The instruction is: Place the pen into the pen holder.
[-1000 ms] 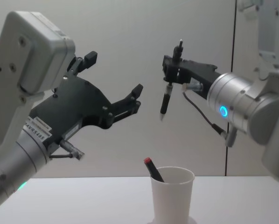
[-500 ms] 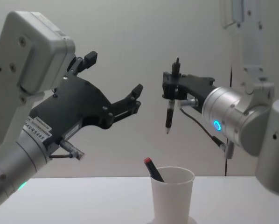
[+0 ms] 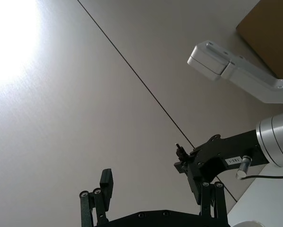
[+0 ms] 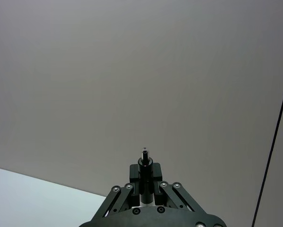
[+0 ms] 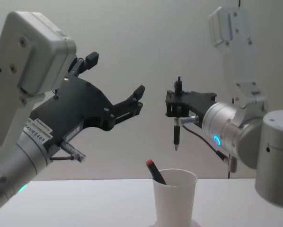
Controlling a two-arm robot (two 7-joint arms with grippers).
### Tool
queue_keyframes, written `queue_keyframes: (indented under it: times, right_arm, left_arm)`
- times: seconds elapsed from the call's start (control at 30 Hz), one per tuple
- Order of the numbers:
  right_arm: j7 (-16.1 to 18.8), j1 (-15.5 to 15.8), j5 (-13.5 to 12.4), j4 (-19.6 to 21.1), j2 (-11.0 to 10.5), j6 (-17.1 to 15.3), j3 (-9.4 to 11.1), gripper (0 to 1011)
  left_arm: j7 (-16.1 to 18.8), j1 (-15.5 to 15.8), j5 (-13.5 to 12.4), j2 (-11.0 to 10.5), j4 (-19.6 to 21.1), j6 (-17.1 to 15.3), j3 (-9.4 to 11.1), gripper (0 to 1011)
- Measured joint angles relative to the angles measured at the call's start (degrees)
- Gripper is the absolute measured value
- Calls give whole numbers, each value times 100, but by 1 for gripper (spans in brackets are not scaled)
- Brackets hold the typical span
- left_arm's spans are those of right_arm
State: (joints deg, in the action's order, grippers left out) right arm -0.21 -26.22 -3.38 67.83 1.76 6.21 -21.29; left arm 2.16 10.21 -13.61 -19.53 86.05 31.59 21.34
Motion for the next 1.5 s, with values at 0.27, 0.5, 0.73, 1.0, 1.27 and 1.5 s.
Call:
queue_keyframes:
  times: [0.27,0.5,0.73,1.0,1.27,1.5]
  right_arm:
    - [-54,-77,95,-170,47,-148,4,147]
    - [-58,-139,125,-278,85,-261,9,148]
    - [-47,-178,140,-331,108,-364,16,305]
    - [-17,-199,122,-340,123,-437,34,560]
    - [-9,-202,82,-308,130,-476,50,796]
    - [-4,-203,58,-277,134,-500,64,982]
  left_arm:
    - [0,0,0,0,0,0,0,1003]
    - [0,0,0,0,0,0,0,1003]
    - [0,0,0,0,0,0,0,1003]
    - [0,0,0,0,0,0,0,1003]
    - [0,0,0,0,0,0,0,1003]
    - [0,0,0,0,0,0,0,1003]
